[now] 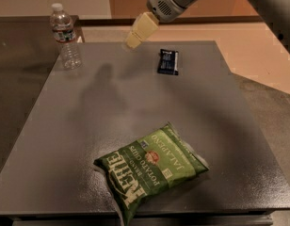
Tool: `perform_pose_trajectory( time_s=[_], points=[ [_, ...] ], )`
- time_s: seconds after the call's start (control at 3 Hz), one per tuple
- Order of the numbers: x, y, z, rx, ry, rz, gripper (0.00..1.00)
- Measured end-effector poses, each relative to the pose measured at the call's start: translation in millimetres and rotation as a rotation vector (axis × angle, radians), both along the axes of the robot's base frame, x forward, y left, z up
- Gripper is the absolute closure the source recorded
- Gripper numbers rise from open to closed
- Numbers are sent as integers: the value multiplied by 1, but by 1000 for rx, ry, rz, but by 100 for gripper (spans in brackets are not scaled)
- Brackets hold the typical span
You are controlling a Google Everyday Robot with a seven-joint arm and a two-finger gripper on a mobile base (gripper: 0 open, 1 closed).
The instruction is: Move water bottle near rxbar blueberry
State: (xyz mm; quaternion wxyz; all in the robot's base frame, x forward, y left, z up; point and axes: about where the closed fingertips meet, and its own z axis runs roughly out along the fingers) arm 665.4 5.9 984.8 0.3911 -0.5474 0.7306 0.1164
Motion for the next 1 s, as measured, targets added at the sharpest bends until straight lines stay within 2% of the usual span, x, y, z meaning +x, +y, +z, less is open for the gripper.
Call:
perform_pose_trajectory(
  time_s=[0.67,1.0],
  points=[
    [9,64,-12,172,-29,-37,0],
    [14,98,-17,248,-37,-23,0]
  ],
)
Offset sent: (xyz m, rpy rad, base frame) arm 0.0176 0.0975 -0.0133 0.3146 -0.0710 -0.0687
